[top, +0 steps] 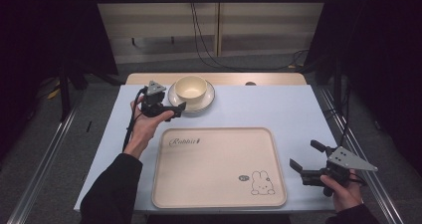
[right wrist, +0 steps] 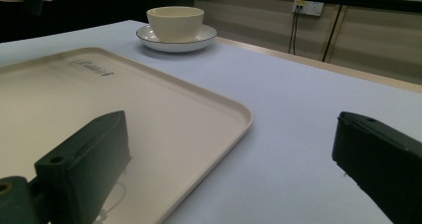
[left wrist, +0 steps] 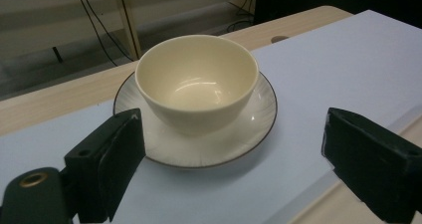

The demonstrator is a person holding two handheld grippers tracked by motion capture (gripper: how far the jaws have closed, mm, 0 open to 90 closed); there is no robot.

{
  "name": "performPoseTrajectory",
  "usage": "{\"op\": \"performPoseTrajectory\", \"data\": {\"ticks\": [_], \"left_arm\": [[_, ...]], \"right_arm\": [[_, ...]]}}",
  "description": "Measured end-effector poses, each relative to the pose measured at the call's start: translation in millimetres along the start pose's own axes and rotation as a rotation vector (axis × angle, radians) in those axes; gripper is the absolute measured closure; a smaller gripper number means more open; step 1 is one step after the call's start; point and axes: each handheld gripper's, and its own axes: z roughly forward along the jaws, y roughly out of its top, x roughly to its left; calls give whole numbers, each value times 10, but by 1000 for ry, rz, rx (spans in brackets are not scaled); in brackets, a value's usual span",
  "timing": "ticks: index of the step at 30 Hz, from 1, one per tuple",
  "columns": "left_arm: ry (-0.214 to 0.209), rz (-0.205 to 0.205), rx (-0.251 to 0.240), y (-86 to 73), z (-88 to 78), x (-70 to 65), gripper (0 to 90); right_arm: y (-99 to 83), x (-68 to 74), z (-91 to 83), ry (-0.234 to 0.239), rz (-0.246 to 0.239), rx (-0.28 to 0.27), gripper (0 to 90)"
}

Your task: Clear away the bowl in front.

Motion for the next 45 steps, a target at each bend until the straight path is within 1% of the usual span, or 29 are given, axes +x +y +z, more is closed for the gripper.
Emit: {"op": "performPoseTrajectory", "data": {"ticks": [1,6,7,9,10,11,13,15,16,17,19,21,26,27,29,30,31,32,33,34,35,36,37,38,40,42,43,44,45], "left_arm": [[12,-15,6,29,61,32,103],[35,-10,13,62,168,100,107],[55,-24,17,90,223,141,107],[65,-35,21,105,252,153,132],[78,-24,32,123,277,171,131],[87,-38,36,158,331,203,133],[80,-37,45,173,352,223,139],[95,-43,55,198,432,265,140],[95,-43,55,198,432,265,143],[105,-49,63,204,492,297,149],[116,-54,67,207,523,309,148],[130,-43,63,217,599,348,162],[133,-41,80,229,700,382,179],[128,-46,84,228,726,391,179],[116,-77,90,223,782,396,184],[106,-84,125,227,808,426,194],[106,-84,125,227,808,426,201],[111,-107,118,226,830,428,210],[110,-87,145,230,828,444,210],[112,-92,160,231,838,452,226],[111,-109,159,230,856,451,226],[111,-102,168,232,869,456,230],[112,-110,170,228,890,454,236],[123,-110,202,224,939,434,240],[124,-109,209,223,965,424,252],[133,-124,220,230,1009,407,261],[128,-116,255,234,1017,415,260],[128,-146,253,233,1055,407,260],[142,-147,269,235,1095,404,227]], "right_arm": [[0,2,1,3,5,2,12],[0,-1,-1,4,2,0,11],[0,2,1,6,5,1,12],[-1,0,4,9,7,5,12],[0,2,-1,8,7,3,12],[0,2,0,8,7,2,12],[-1,1,0,8,5,3,12],[-2,0,0,8,2,2,12],[-3,-1,0,10,1,2,12],[-3,1,-1,11,3,2,12],[-3,4,-3,10,6,3,12],[-3,1,-1,22,14,-2,12],[-6,4,7,23,9,-3,12],[-6,5,6,24,10,-3,12],[-6,5,4,19,12,1,10],[-7,3,4,21,12,-1,10],[-6,1,1,23,11,-1,10],[-7,-4,0,20,3,-2,10],[-7,-4,0,20,3,-2,10],[-8,1,4,22,7,-1,10],[-8,1,4,22,7,-1,10],[-7,1,3,20,7,0,10],[-8,-1,6,18,2,-1,10],[-7,1,5,20,5,-1,10],[-8,4,6,22,7,2,10],[-7,3,6,21,5,0,10],[-7,2,7,23,4,-1,10],[-7,2,7,23,4,-1,10],[-7,3,7,24,4,0,10]]}}
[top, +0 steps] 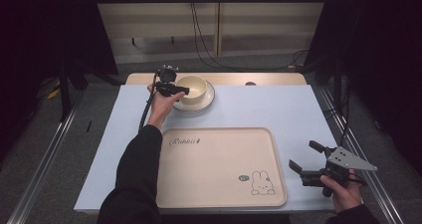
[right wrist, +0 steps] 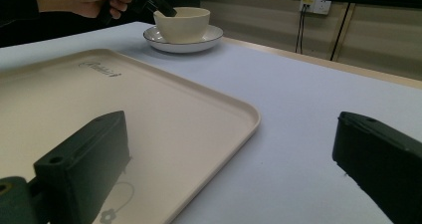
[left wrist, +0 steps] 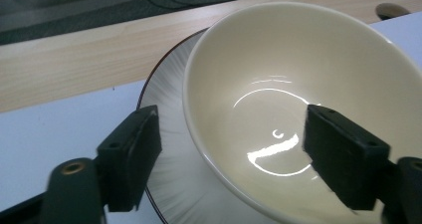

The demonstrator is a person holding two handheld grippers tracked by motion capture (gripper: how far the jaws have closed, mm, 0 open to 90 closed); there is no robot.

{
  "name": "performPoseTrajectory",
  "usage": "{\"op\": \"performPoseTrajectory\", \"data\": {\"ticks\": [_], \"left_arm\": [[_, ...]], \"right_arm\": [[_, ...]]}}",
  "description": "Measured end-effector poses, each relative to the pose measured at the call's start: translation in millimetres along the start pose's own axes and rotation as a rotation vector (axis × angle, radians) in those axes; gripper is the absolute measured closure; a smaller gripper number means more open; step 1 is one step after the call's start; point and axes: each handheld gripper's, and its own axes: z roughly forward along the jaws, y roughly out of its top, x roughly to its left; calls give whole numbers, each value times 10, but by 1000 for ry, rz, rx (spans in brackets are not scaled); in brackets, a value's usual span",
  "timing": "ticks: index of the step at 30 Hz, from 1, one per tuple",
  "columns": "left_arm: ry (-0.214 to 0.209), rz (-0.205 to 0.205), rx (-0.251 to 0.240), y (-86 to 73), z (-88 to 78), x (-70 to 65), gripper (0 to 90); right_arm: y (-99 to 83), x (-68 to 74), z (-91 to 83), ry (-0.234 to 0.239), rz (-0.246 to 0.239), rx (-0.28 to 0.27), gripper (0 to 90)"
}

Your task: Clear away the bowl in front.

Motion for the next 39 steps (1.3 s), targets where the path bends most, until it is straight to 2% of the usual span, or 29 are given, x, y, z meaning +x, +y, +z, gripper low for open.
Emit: {"op": "performPoseTrajectory", "data": {"ticks": [2,3,5,7,9,10,12,13,14,17,19,20,21,22,23,24,25,28,31,36,38,39], "left_arm": [[5,-6,7,6,11,-4,237],[-5,-33,5,14,22,15,270],[-2,-38,16,17,33,22,270],[-21,-56,27,9,74,24,279],[-36,-63,35,-3,101,17,316],[-27,-76,41,-9,127,-2,361],[-27,-80,53,-7,141,-3,350],[-29,-101,49,-7,152,-7,353],[-20,-98,62,-5,157,5,342],[-38,-121,69,-10,199,-9,356],[-46,-137,83,-13,211,-1,446],[-39,-125,88,-19,215,2,446],[-34,-152,76,-20,221,-3,473],[-23,-143,86,-24,206,17,520],[-27,-174,79,-27,211,17,564],[-9,-151,95,-28,215,11,587],[-9,-151,95,-28,215,11,626],[-18,-174,99,-34,214,18,651],[-16,-180,97,-32,212,11,668],[-25,-189,80,-26,201,-9,814],[-34,-183,86,-25,196,-8,822],[-34,-196,79,-26,201,-12,821]], "right_arm": [[0,2,0,-3,2,-2,10],[0,1,-1,-3,1,-2,10],[0,1,-1,-3,0,-2,10],[-1,-2,0,-1,-4,0,10],[0,-3,2,0,-4,3,10],[-1,-4,3,2,-5,5,10],[-1,-2,3,4,-3,6,10],[-2,2,3,2,-1,3,10],[-2,1,3,1,-1,4,10],[0,-4,4,5,-6,5,10],[-1,3,3,0,-7,5,8],[-1,3,3,0,-7,5,8],[-1,13,5,4,-5,6,8],[-2,13,8,8,-7,6,7],[-1,12,10,5,-7,4,7],[-1,11,13,-4,-5,2,7],[-1,11,13,-4,-5,2,7],[-1,12,9,4,-4,4,7],[-1,10,9,8,-11,2,7],[-1,13,7,11,-9,2,7],[-1,12,9,10,-7,3,7],[-1,10,13,1,-11,1,7]]}}
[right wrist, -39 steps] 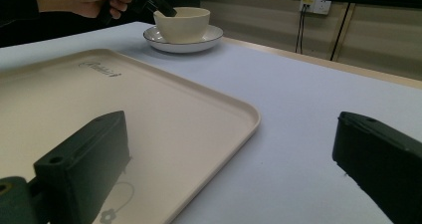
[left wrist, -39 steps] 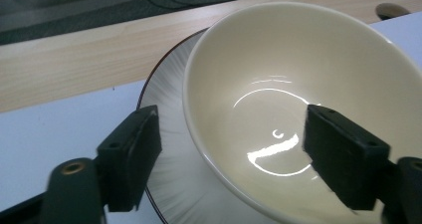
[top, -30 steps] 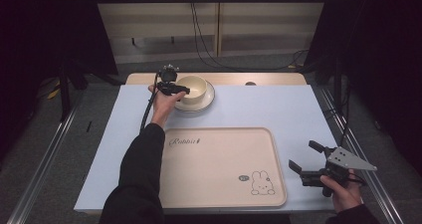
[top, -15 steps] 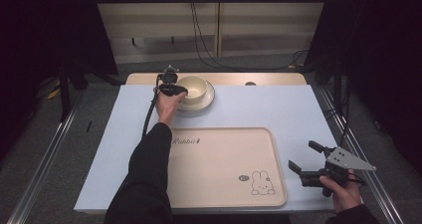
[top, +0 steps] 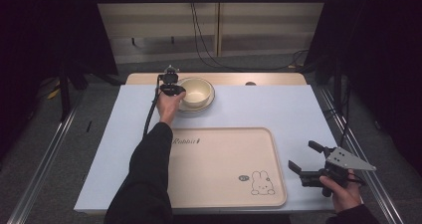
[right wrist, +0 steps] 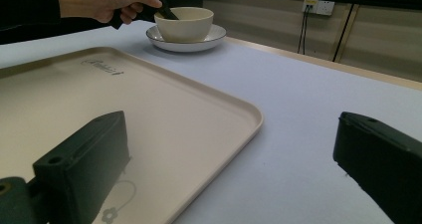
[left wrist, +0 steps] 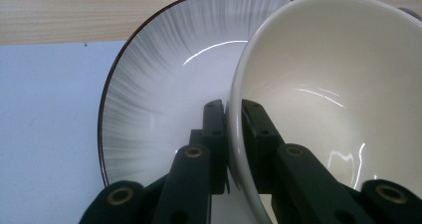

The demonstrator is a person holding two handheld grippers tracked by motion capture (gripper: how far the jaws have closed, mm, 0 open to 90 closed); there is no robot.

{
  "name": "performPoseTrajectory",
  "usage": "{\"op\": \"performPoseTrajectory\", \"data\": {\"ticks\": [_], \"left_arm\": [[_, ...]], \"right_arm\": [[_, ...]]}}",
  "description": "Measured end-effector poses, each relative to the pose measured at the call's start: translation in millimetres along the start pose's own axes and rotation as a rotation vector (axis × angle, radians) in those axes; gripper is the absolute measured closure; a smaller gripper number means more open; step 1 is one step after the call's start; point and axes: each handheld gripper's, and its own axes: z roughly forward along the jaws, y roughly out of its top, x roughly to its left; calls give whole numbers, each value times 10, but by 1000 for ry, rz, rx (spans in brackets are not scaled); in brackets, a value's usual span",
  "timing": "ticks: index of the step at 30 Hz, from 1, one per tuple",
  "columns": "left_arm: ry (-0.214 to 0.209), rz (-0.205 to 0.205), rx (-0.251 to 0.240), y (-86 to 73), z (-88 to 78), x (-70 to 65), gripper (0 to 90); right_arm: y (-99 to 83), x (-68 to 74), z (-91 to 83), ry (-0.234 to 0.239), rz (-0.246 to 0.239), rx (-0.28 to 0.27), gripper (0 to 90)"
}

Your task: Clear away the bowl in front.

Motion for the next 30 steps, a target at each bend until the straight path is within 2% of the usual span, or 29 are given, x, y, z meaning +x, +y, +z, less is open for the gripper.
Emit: {"op": "performPoseTrajectory", "data": {"ticks": [4,5,6,7,8,11,12,17,23,28,30], "left_arm": [[1,-5,1,0,-3,6,831],[-10,-7,1,-2,-2,16,832],[-10,-26,-2,2,2,13,832],[-10,-26,-2,2,2,13,832],[-7,-30,14,7,-8,23,833],[-2,-34,15,13,-12,15,833],[-21,-63,12,5,-22,35,836],[-51,-93,11,10,-64,60,837],[-68,-102,12,4,-69,52,836],[-59,-98,17,20,-94,39,836],[-66,-112,0,29,-131,73,835]], "right_arm": [[1,3,-7,2,4,3,7],[0,0,-7,3,2,1,7],[1,1,-5,6,-1,-1,7],[1,1,-5,6,-1,-1,7],[0,-1,-7,5,1,-1,7],[0,2,-6,3,4,2,7],[0,4,-2,5,7,2,7],[0,0,-5,3,-3,-3,7],[1,-4,-8,6,7,-6,7],[0,-6,-8,2,-1,-9,7],[0,-5,-9,3,1,-9,6]]}}
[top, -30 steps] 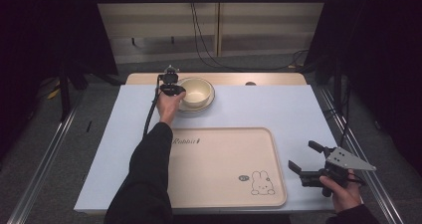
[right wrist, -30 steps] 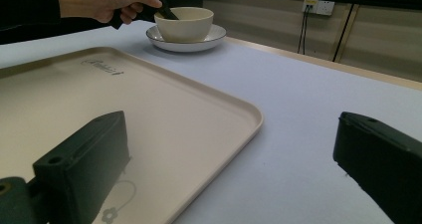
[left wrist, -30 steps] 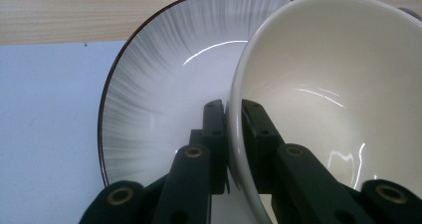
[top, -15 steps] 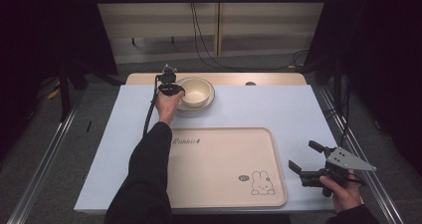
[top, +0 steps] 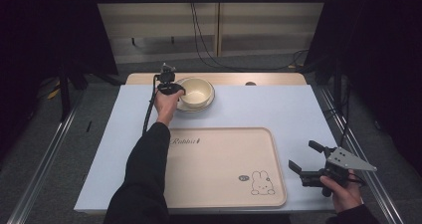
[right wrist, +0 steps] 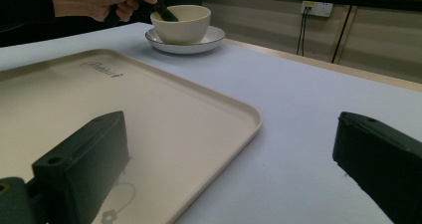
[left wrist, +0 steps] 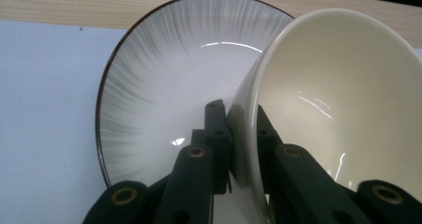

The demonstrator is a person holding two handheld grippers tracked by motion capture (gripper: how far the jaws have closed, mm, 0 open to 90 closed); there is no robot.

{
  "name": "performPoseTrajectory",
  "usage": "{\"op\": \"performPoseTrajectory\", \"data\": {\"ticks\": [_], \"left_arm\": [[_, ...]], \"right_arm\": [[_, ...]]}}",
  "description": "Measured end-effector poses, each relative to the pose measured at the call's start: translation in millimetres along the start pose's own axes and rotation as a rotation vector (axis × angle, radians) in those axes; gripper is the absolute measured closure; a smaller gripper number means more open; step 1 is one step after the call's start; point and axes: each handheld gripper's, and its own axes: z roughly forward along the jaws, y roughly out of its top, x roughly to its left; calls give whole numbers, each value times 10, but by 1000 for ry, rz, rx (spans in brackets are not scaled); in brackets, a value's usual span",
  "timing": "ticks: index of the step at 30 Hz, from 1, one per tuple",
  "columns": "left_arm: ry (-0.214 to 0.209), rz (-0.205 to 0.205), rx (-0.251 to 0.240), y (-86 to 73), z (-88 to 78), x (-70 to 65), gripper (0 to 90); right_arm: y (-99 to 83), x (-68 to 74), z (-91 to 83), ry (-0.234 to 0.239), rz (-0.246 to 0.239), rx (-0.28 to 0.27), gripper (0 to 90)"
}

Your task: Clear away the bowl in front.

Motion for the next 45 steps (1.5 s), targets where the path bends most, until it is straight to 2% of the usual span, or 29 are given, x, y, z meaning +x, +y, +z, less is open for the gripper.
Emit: {"op": "performPoseTrajectory", "data": {"ticks": [17,20,26,31,36,39,40,42,43,45], "left_arm": [[-37,13,-37,62,-270,86,836],[-45,32,-37,72,-313,88,836],[-62,32,-54,87,-440,80,836],[-70,54,-54,69,-549,75,836],[-97,65,-62,46,-649,62,836],[-110,100,-69,36,-719,45,836],[-110,114,-57,32,-756,36,836],[-113,118,-59,21,-777,25,836],[-118,102,-69,13,-782,12,836],[-134,115,-60,-3,-817,20,835]], "right_arm": [[0,2,1,0,3,-3,6],[1,3,1,0,4,-3,6],[1,4,1,0,7,-2,6],[2,5,1,-5,10,-6,6],[0,7,8,-5,5,-20,6],[-1,8,10,-18,5,-27,3],[0,11,11,-16,5,-31,3],[0,9,14,-18,2,-35,3],[-1,8,17,-15,1,-36,3],[-1,12,13,-18,6,-33,2]]}}
